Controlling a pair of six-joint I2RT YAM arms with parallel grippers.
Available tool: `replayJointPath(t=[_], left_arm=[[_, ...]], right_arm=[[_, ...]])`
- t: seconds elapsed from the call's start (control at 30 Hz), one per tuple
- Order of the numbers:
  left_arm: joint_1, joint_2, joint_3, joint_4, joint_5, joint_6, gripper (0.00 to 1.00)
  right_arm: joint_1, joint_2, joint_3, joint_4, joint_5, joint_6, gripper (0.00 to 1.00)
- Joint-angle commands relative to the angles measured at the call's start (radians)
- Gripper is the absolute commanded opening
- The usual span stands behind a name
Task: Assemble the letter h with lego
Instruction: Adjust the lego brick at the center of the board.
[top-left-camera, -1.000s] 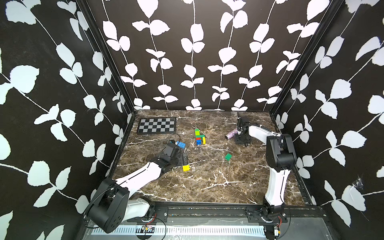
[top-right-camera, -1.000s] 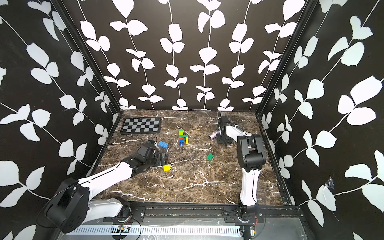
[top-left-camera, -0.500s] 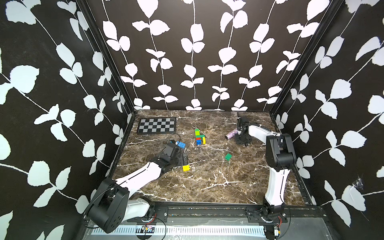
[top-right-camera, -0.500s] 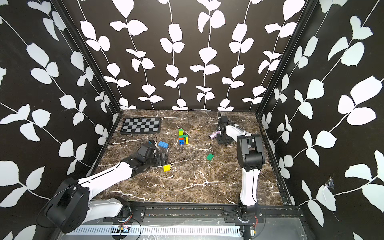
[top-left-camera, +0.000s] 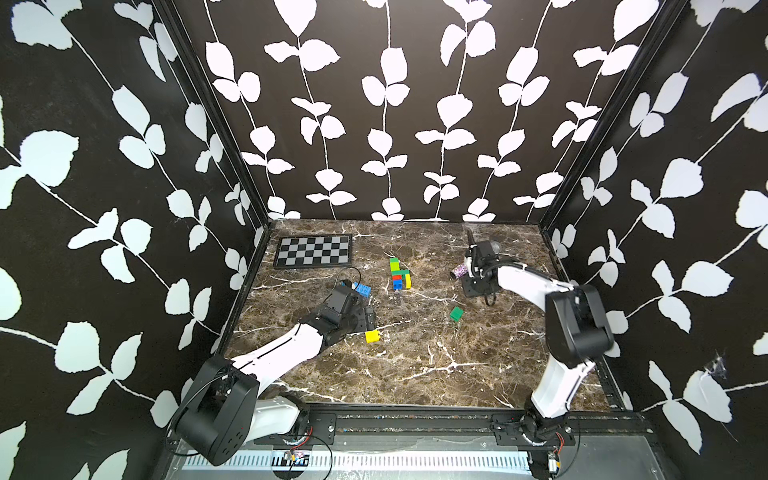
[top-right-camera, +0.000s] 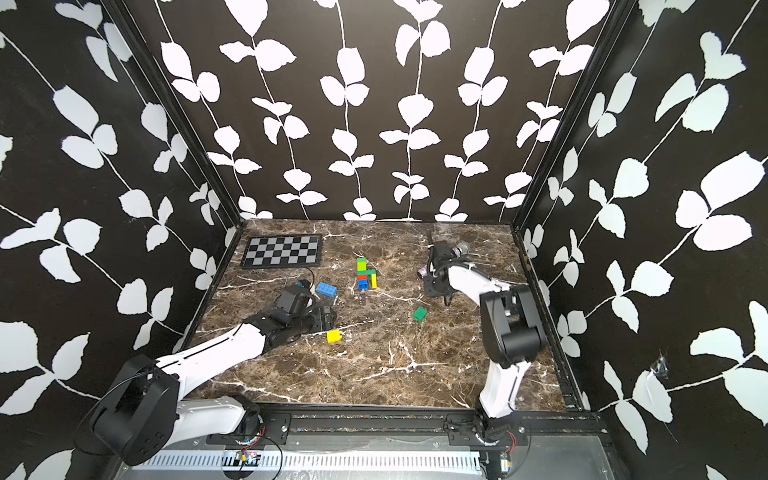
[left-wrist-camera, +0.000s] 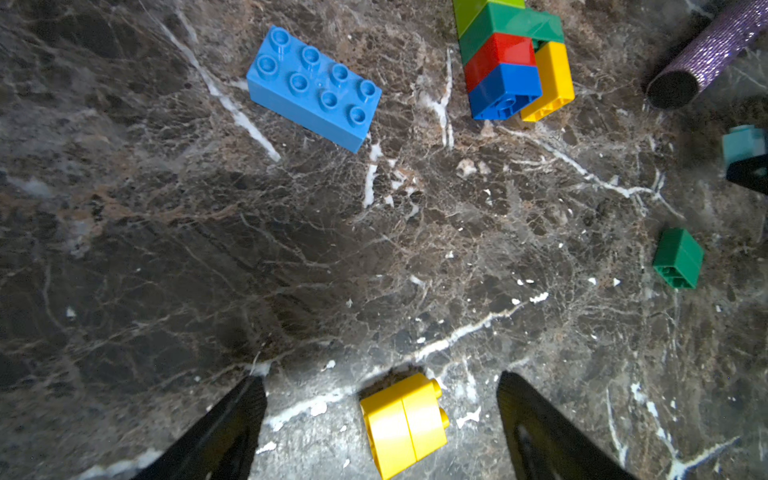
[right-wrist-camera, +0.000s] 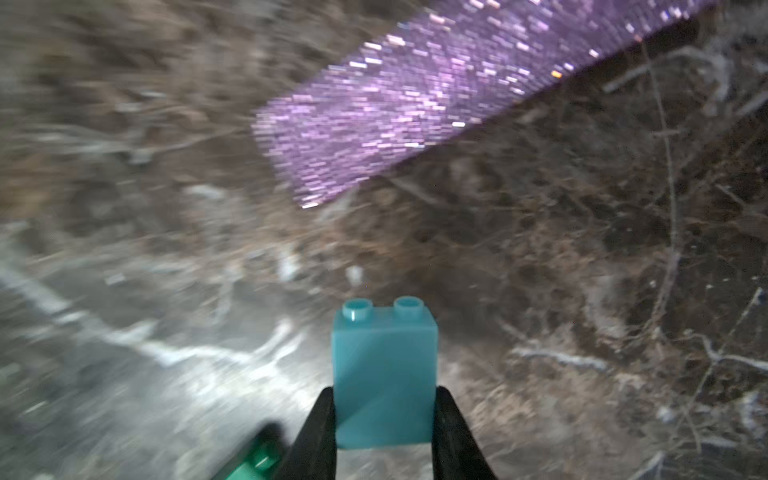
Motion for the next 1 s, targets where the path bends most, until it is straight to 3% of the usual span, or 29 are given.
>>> replayJointPath(t=[0.0, 0.13, 0.27, 0.37, 0.6, 0.97], left_arm=[[0.007, -0.018, -0.002, 0.079, 0.078, 0.006, 0.88], [0.006, 0.000, -0.021, 0.208, 0.229, 0.001, 0.85], [-0.006, 0.061, 0.004, 0.333, 0.435, -0.032, 0.82], [-0.038, 0.119, 0.054, 0.366, 0.524, -0.047, 0.72], [-0.089, 0.261, 0.152, 0.362, 0.618, -0.093, 0.57], [-0.110, 0.375, 0.227, 0.352, 0.696, -0.113, 0.48]], right_arm=[[0.084, -0.143, -0.099, 0.156, -0.076, -0.021, 0.10], [0.186, -0.281, -0.265, 0.334, -0.232, -0.040, 0.08], [0.296, -0.346, -0.409, 0.524, -0.303, -0.063, 0.07], [0.351, -0.357, -0.481, 0.621, -0.310, -0.102, 0.05], [0.383, -0.333, -0.522, 0.711, -0.327, -0.121, 0.01], [0.392, -0.340, -0.523, 0.700, -0.324, -0.135, 0.01]])
